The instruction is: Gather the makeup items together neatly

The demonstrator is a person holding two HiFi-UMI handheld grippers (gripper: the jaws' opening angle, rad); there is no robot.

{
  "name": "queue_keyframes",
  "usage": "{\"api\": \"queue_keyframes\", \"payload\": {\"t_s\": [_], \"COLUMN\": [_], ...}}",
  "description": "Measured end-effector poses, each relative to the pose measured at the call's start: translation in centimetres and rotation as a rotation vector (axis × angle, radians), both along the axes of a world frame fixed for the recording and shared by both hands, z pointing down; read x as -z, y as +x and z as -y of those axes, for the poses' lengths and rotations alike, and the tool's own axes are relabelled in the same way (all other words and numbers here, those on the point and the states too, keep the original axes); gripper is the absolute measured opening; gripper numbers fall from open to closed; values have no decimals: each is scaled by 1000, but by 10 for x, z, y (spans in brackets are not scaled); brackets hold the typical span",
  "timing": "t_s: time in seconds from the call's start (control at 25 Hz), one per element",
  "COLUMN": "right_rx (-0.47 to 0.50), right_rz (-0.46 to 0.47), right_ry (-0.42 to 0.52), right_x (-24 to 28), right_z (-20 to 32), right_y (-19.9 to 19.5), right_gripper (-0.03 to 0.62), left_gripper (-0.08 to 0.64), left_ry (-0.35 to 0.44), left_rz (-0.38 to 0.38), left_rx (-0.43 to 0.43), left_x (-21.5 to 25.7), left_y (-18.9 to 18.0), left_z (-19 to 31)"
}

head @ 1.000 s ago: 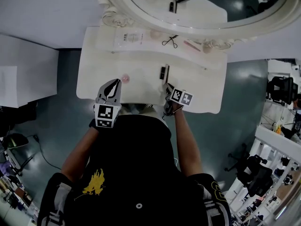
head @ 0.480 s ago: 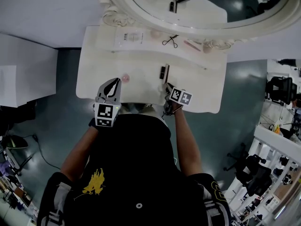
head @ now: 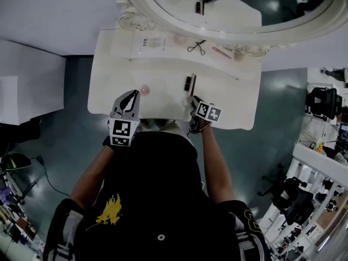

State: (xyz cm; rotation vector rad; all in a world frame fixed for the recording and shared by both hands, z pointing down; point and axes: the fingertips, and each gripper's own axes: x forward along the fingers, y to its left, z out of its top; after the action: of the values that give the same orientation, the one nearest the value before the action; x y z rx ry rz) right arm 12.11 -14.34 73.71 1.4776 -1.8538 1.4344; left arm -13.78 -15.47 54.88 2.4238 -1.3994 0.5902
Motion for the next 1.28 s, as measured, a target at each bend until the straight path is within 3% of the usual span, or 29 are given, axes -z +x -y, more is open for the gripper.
{"api": "queue_keyframes", "payload": {"t_s": [0.36, 0.56, 0.8, 0.96, 1.28], "right_rx": [66, 361, 688, 778, 855], "right_rz": [-123, -162, -240, -264, -355], "right_ry": [56, 150, 206, 194, 184], "right_x": [22, 38, 30, 16, -5], "right_z": [-1, 5, 5, 5, 15], "right_y": [-14, -99, -199, -232, -263], "right_gripper": [92, 96, 184, 227, 262], "left_gripper": [23, 23, 23, 23, 23], "left_ry": [-6, -10, -11, -22, -33], "left_rz": [-29, -40, -47, -46, -44], "left_rx": [45, 95, 174, 246, 396], "left_x": [-6, -14, -17, -21, -27], "left_y": [-22, -50, -92, -125, -184], "left_z": [1, -1, -14, -27, -55]}}
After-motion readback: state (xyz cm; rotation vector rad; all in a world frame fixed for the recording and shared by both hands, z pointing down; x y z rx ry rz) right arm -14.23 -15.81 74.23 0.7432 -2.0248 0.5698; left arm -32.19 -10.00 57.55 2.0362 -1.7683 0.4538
